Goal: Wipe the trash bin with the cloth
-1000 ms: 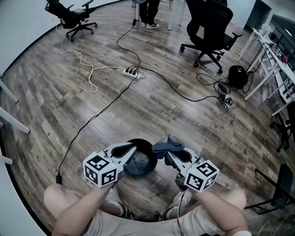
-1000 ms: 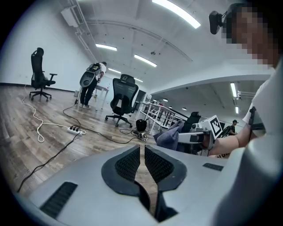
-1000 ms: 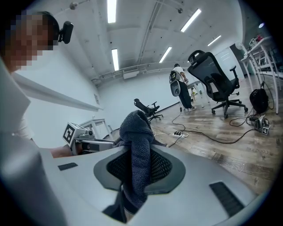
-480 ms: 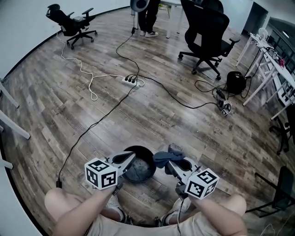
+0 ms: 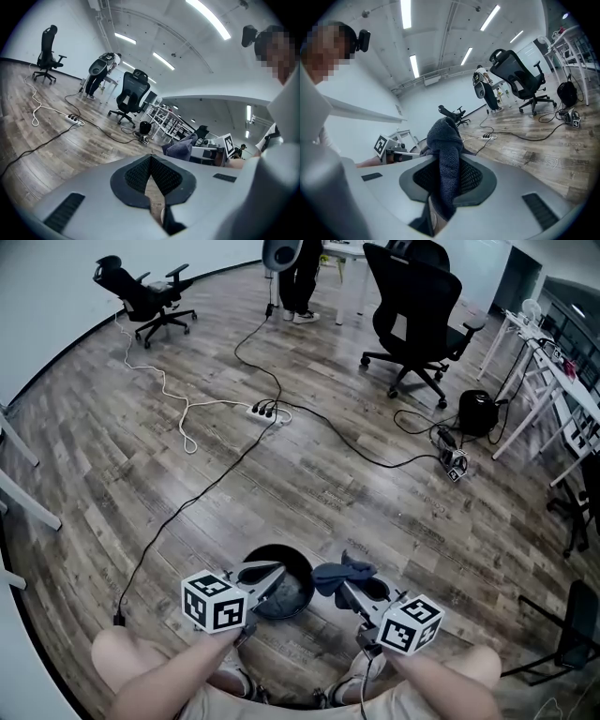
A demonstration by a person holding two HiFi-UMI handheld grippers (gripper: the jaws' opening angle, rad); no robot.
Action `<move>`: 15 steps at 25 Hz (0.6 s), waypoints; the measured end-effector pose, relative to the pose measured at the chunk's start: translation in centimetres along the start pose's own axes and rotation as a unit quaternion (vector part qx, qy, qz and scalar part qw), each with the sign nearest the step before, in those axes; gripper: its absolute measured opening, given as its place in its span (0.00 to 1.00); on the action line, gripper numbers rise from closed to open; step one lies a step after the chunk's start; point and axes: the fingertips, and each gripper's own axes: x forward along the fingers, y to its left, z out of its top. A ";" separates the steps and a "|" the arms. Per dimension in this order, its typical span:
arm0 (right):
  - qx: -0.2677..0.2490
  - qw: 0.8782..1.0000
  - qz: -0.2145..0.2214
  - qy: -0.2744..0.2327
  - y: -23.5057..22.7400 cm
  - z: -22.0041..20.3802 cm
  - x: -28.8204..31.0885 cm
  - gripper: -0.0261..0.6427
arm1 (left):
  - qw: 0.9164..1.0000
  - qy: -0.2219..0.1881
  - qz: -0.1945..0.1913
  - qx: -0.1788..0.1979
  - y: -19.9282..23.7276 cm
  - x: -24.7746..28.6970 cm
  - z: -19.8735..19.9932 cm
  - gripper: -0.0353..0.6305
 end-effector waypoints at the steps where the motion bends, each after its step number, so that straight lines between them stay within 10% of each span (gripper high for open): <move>1: 0.000 1.000 0.000 -0.001 0.0 0.0 0.0 0.15 | 1.000 0.002 0.000 0.003 -0.1 0.0 -0.1 0.07; 15: -0.011 1.000 -0.001 0.001 0.0 0.0 -0.5 0.15 | 1.000 0.017 -0.006 0.012 -0.8 0.5 -0.7 0.07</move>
